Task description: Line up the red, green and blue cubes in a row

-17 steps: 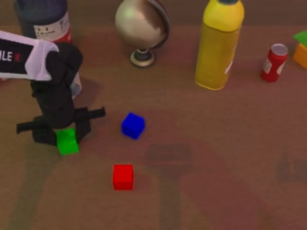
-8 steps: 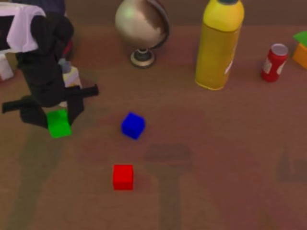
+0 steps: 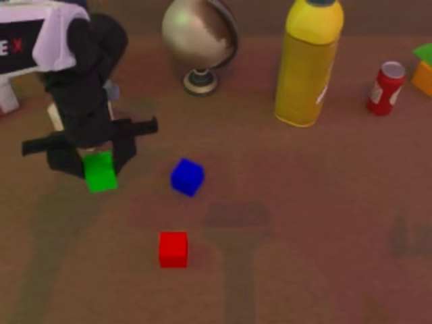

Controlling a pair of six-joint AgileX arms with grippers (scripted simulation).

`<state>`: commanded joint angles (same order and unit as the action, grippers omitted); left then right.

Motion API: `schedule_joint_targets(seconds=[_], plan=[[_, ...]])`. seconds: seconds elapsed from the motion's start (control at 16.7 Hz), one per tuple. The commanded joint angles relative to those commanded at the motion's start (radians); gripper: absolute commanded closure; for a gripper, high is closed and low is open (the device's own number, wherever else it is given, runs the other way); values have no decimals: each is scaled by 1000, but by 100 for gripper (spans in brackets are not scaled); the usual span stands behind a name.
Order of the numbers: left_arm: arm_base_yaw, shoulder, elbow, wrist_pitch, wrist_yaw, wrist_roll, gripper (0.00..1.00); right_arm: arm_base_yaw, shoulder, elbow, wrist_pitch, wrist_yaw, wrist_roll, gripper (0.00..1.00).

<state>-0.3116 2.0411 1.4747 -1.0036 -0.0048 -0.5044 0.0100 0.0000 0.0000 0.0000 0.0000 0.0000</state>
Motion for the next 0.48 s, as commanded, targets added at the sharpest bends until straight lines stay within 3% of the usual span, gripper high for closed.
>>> schedule_joint_targets(seconds=[0.48], plan=[[-437,99,213,-118,-2,-254,100,0,0,0,0,0,0,0]])
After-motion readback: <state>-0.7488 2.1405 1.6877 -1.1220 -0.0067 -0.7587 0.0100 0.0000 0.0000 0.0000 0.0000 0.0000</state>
